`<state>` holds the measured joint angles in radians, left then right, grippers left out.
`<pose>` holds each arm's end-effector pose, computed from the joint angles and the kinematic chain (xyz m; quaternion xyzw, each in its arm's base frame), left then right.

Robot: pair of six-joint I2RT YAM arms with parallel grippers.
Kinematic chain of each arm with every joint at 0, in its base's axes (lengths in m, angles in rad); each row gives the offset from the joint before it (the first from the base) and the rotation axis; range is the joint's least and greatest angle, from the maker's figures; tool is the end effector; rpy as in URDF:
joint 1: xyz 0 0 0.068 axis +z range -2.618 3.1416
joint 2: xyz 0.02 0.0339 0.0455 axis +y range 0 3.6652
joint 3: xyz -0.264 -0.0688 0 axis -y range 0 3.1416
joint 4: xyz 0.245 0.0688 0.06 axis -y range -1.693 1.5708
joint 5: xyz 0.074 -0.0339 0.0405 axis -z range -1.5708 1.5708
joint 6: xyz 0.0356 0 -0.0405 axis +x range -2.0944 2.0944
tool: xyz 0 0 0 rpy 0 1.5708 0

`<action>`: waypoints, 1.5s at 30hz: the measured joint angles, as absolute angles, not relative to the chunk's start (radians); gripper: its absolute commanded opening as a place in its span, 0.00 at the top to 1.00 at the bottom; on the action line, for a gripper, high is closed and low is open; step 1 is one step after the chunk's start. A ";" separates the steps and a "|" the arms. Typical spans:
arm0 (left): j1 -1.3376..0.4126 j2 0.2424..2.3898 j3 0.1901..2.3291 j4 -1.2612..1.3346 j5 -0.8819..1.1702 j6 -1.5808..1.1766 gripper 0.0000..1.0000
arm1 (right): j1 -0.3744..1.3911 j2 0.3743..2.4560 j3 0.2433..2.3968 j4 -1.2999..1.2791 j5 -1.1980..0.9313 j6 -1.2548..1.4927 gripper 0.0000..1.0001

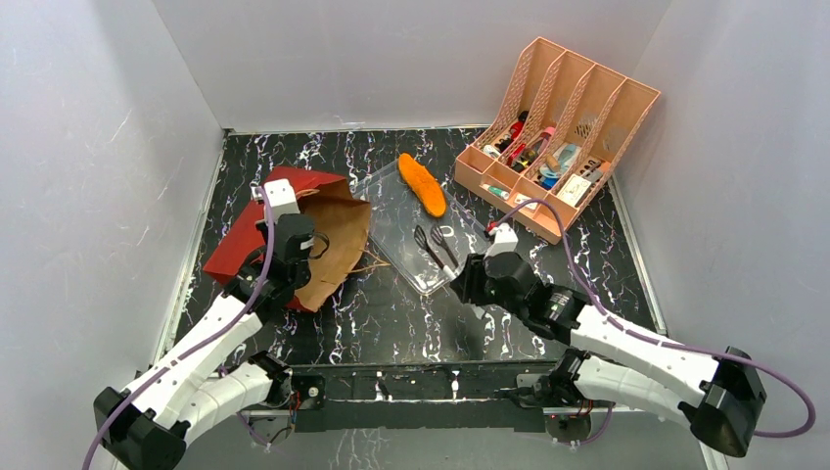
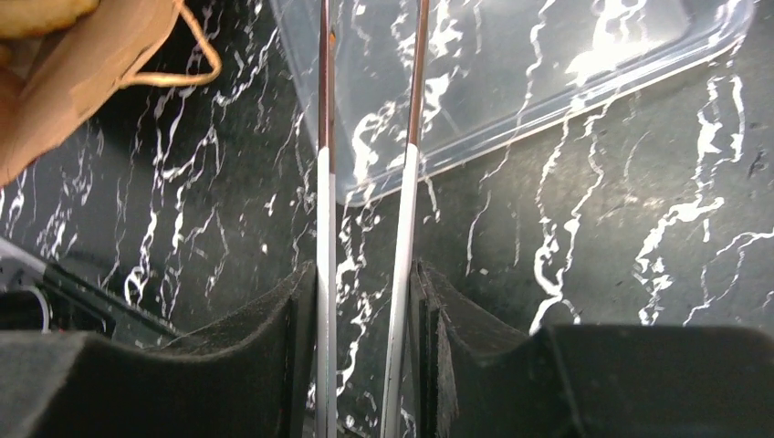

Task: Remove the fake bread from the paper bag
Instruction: Place the fake bread in the container, then take out the fake bread from the paper bag.

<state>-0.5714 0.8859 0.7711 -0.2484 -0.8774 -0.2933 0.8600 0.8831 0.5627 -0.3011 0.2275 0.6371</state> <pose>0.1777 -0.0817 0.3151 -0.1356 0.7715 0.1021 0.6132 0.1315 0.1404 0.2340 -0.0467 0.8840 0.2351 0.4014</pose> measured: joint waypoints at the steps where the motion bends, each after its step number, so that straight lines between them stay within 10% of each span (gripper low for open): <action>1: -0.571 0.878 0.767 -0.250 -0.873 -0.289 1.00 | 0.890 0.878 0.568 -0.315 0.243 0.644 0.87; 23: -0.572 0.794 0.698 -0.235 -0.773 -0.199 1.00 | 1.318 1.002 0.784 -0.364 0.480 0.711 0.83; 45: -0.571 0.689 0.694 -0.300 -0.693 -0.222 1.00 | 1.353 1.457 0.903 0.037 0.375 0.790 0.59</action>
<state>-0.5713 0.6885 0.6937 -0.2999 -0.6928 -0.2216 1.3529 1.4571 0.9027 0.0371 0.3746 0.7903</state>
